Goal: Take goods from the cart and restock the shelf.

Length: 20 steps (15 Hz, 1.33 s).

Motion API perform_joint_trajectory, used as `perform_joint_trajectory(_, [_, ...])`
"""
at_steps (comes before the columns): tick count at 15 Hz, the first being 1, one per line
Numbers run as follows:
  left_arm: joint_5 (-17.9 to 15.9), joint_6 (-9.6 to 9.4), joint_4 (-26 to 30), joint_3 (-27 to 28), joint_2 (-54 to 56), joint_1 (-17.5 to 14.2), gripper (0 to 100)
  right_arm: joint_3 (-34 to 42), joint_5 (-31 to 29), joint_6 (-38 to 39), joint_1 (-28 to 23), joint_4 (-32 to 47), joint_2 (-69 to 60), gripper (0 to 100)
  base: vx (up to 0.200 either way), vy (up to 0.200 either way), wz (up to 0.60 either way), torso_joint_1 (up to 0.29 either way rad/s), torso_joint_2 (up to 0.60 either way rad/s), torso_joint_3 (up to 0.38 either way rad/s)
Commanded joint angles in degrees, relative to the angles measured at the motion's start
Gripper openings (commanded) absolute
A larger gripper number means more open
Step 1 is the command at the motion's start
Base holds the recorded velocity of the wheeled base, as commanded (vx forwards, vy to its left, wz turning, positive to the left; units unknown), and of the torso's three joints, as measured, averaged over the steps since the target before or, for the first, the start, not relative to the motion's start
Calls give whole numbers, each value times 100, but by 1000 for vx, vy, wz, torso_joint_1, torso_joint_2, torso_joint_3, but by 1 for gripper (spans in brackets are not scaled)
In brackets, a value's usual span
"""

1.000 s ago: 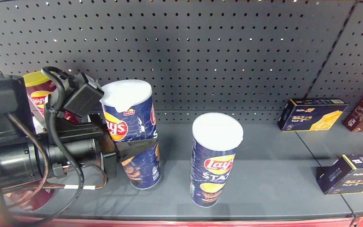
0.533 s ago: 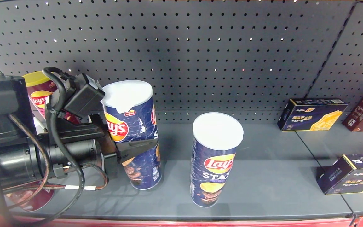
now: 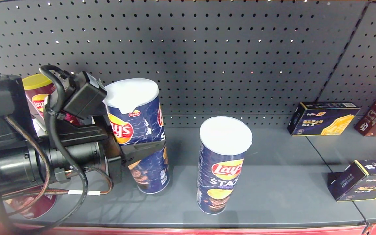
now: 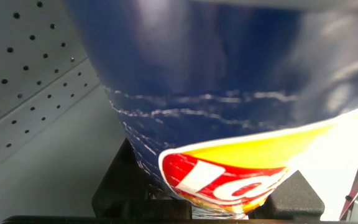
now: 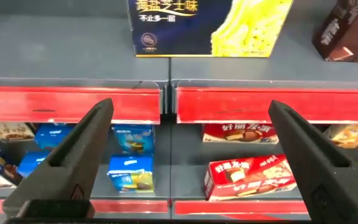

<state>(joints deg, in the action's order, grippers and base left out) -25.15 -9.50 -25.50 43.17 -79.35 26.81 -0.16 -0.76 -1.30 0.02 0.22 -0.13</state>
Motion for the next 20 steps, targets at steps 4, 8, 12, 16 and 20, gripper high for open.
perform_joint_trajectory(4, [10,0,1,-10,16,-26,0,7,5,60,6,13,13,100,0,0,0,0,0,0])
perform_joint_trajectory(8, [107,-26,1,-1,139,-35,0,7,5,60,6,4,13,100,0,0,0,0,0,0])
perform_joint_trajectory(12, [274,-17,-16,104,183,-18,0,7,5,60,6,4,13,100,0,0,0,0,0,0])
perform_joint_trajectory(16, [1495,97,1,289,165,659,0,-2,5,60,6,4,13,100,0,0,0,0,0,0])
perform_joint_trajectory(20, [2234,431,54,280,-2,747,0,7,5,60,6,4,13,100,0,0,0,0,0,0])
